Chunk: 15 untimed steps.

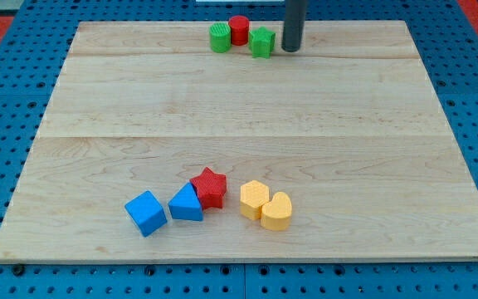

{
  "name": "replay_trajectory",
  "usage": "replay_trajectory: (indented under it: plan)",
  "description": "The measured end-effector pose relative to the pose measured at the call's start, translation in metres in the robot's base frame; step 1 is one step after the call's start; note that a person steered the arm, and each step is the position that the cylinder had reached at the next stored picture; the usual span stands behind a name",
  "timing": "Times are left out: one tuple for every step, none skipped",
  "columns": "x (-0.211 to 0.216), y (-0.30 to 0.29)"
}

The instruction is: Move the blue cube to the bottom left of the yellow heart

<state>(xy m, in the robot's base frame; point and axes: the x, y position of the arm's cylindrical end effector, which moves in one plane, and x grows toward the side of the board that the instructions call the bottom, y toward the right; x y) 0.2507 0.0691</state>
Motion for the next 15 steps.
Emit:
replay_trajectory:
  plan:
    - [-0.002, -0.027]
    - [-0.002, -0.028]
    - [-0.002, 0.029]
    - [-0.002, 0.08]
    - [-0.002, 0.089]
    - [0.003, 0.09]
    - [0.026, 0.091]
    - [0.031, 0.091]
    - [0.031, 0.092]
    - [0.031, 0.092]
    - [0.031, 0.092]
    - [0.038, 0.092]
    - [0.048, 0.092]
    - [0.085, 0.072]
    - [0.103, 0.011]
